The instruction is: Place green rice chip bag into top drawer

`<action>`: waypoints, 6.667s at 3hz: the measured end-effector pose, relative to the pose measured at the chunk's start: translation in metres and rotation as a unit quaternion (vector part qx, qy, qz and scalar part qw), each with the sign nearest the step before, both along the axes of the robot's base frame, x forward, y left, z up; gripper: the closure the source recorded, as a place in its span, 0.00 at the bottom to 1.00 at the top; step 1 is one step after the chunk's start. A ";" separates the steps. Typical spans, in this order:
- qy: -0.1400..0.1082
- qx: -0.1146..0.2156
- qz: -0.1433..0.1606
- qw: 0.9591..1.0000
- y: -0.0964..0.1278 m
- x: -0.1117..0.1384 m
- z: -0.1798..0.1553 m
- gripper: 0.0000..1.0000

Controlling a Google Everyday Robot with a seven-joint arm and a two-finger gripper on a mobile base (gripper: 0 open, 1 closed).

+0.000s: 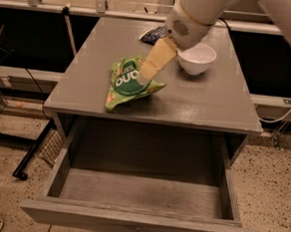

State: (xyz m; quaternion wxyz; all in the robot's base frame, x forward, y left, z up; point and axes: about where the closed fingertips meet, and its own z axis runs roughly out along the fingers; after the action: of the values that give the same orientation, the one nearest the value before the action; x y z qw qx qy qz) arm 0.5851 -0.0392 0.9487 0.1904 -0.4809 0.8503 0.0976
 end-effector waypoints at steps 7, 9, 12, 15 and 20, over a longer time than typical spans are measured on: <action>0.085 0.001 -0.127 0.988 0.086 0.039 -0.081 0.48; 0.063 -0.001 -0.121 0.991 0.071 0.033 -0.063 0.99; 0.033 0.032 -0.113 0.993 0.027 -0.010 -0.024 1.00; 0.002 0.034 -0.077 0.996 0.014 -0.102 0.006 1.00; 0.093 0.032 0.067 0.993 0.080 -0.177 -0.069 1.00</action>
Offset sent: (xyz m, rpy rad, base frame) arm 0.0414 0.0853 -0.0407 -0.0188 0.1057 -0.2326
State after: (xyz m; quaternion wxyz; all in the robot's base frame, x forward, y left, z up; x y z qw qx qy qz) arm 0.4082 0.0411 0.8792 0.1192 -0.5191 0.8267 0.1814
